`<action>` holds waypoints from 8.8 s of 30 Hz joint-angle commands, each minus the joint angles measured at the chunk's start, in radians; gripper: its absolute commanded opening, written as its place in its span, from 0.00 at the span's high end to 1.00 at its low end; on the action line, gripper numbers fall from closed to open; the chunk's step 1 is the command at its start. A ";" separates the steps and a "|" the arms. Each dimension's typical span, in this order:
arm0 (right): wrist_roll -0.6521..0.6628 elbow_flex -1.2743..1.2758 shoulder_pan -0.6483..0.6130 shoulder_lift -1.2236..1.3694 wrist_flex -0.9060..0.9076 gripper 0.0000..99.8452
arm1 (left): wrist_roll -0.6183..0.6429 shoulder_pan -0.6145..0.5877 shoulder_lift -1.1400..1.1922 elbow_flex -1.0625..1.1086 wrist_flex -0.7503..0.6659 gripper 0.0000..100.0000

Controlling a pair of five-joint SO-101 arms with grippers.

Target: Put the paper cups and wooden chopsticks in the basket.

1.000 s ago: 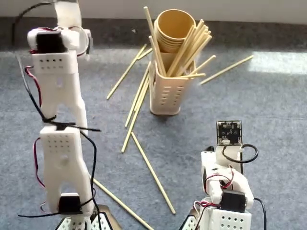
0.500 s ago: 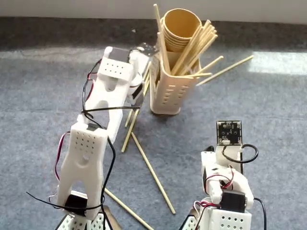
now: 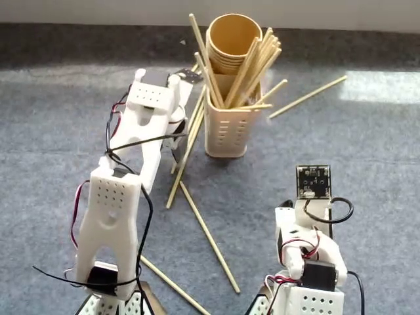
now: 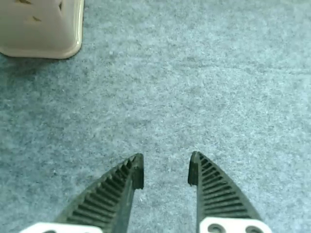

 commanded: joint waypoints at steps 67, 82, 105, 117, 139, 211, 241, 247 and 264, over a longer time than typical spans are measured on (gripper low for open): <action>-0.313 -2.985 0.030 3.056 0.395 0.84 | 0.431 -0.269 0.097 -0.213 -0.121 0.78; 0.084 -2.957 0.208 2.812 0.697 0.89 | 0.431 -0.269 0.096 -0.213 -0.124 0.78; -0.275 -3.077 0.180 2.786 0.693 0.76 | 0.430 -0.274 0.097 -0.214 -0.126 0.78; -0.270 -2.683 0.179 2.787 0.567 0.76 | 0.430 -0.274 0.096 -0.214 -0.121 0.78; -0.411 -3.048 0.061 2.789 0.691 0.81 | 0.430 -0.274 0.097 -0.214 -0.129 0.78; -0.334 -3.040 -0.217 1.649 0.702 1.00 | 0.430 -0.275 0.101 -0.206 -0.129 0.78; -0.233 -0.473 -0.332 0.475 -0.941 1.00 | 0.430 -0.271 0.102 -0.206 -0.135 0.78; -0.210 -0.717 -0.361 0.820 -0.940 1.00 | 0.430 -0.271 0.102 -0.206 -0.135 0.78; -0.209 -0.885 -0.357 1.142 -0.834 0.93 | 0.430 -0.274 0.102 -0.206 -0.132 0.78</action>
